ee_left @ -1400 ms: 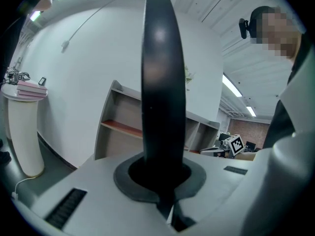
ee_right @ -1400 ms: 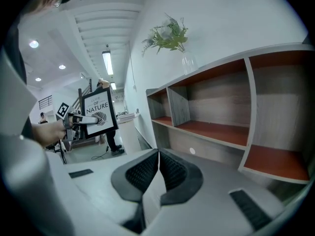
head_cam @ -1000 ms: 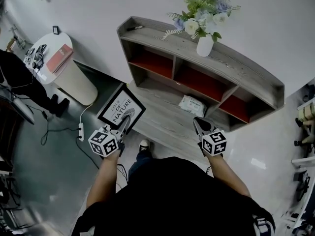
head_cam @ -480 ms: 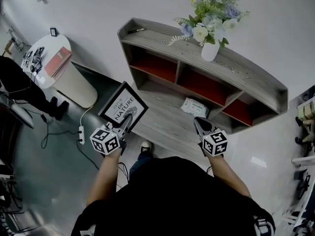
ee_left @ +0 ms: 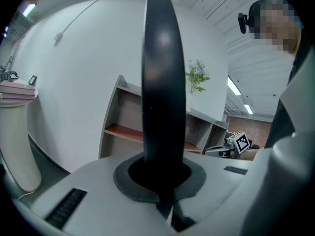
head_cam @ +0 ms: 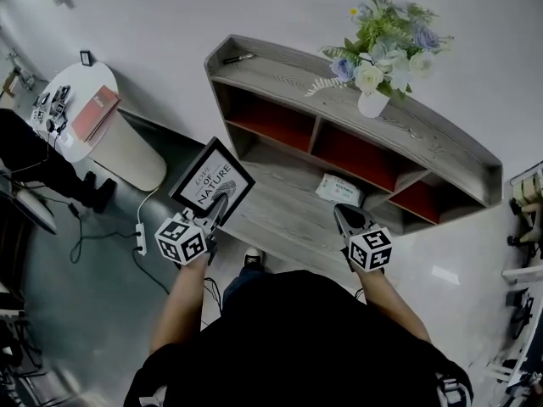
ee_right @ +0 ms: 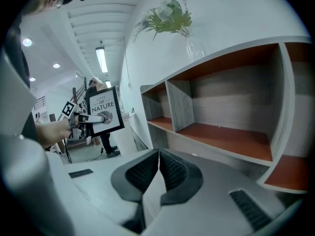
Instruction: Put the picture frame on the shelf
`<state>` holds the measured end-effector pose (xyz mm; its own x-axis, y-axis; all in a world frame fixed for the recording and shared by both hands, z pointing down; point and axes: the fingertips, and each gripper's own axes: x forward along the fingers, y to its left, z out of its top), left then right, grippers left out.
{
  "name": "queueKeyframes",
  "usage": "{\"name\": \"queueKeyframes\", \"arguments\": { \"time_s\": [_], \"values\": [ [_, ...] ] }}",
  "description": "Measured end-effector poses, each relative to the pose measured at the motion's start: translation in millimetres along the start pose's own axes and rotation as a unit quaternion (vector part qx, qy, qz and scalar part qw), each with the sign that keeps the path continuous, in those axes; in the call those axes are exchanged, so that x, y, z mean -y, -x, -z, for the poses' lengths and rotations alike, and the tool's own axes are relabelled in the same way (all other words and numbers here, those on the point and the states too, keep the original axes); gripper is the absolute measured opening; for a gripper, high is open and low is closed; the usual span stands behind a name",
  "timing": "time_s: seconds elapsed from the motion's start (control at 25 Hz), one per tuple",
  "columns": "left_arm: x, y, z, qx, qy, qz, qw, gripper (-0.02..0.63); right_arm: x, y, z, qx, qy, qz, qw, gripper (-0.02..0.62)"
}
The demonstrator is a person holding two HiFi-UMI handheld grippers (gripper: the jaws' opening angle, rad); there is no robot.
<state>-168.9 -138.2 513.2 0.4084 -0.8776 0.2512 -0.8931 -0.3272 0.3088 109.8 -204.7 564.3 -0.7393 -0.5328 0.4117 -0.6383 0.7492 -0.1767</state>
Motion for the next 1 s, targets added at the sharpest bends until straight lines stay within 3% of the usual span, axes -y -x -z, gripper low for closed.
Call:
{"name": "queueKeyframes", "arguments": {
  "time_s": [1.0],
  "values": [
    [-87, -53, -42, -0.017, -0.007, 0.022, 0.9996, 0.029, -8, -69, -24, -0.014, -0.023, 0.02, 0.999, 0.018]
  ]
}}
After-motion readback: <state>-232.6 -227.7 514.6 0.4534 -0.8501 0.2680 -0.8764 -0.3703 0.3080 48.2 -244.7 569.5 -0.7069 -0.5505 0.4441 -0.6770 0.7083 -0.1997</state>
